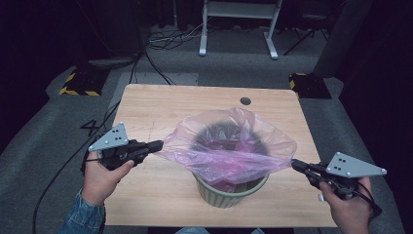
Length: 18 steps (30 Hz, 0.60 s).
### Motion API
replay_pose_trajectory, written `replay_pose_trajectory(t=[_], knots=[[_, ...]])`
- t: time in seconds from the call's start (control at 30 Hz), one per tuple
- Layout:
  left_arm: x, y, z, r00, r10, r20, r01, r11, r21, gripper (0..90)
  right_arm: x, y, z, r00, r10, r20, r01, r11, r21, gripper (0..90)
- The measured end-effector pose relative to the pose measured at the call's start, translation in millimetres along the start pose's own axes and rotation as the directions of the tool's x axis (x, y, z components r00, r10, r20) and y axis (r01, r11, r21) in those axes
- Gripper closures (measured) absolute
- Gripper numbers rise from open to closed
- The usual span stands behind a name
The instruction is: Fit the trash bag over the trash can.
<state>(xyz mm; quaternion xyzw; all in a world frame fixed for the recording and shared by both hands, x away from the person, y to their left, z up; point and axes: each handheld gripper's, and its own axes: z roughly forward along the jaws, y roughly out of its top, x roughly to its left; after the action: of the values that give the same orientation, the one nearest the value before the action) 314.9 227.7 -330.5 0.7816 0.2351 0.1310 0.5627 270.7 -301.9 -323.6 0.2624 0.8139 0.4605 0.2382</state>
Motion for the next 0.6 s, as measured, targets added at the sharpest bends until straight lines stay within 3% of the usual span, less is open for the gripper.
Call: replay_pose_trajectory(t=[0.07, 0.2, 0.27, 0.4, 0.6], knots=[[-0.8, 1.2, -1.7, 1.0, 0.006, 0.007, -0.006, 0.9998, -0.019, 90.0, -0.8, 0.5, -3.4, 0.9998, 0.012, -0.015, -0.012, 0.9998, -0.012, 80.8], [-1.4, 5.2, -3.6, 0.9998, 0.019, 0.005, -0.018, 0.9992, -0.037, 90.0, -4.3, 10.3, -11.6, 0.9993, 0.024, 0.029, -0.022, 0.9974, -0.069, 55.4], [-1.1, 7.3, -3.0, 0.9996, 0.028, 0.008, -0.028, 0.9989, -0.039, 90.0, -5.8, 16.5, -14.1, 0.9989, 0.028, 0.036, -0.025, 0.9953, -0.093, 48.1], [-2.2, 11.8, -2.0, 0.9993, 0.036, 0.013, -0.036, 0.9981, -0.05, 90.0, -8.4, 31.9, -17.9, 0.9989, 0.026, 0.04, -0.02, 0.9895, -0.143, 40.3], [-6.6, 17.7, -0.6, 0.998, 0.059, 0.021, -0.058, 0.9971, -0.049, 90.0, -7.8, 48.8, -21.7, 0.9994, 0.012, 0.031, -0.007, 0.9867, -0.162, 34.6]])
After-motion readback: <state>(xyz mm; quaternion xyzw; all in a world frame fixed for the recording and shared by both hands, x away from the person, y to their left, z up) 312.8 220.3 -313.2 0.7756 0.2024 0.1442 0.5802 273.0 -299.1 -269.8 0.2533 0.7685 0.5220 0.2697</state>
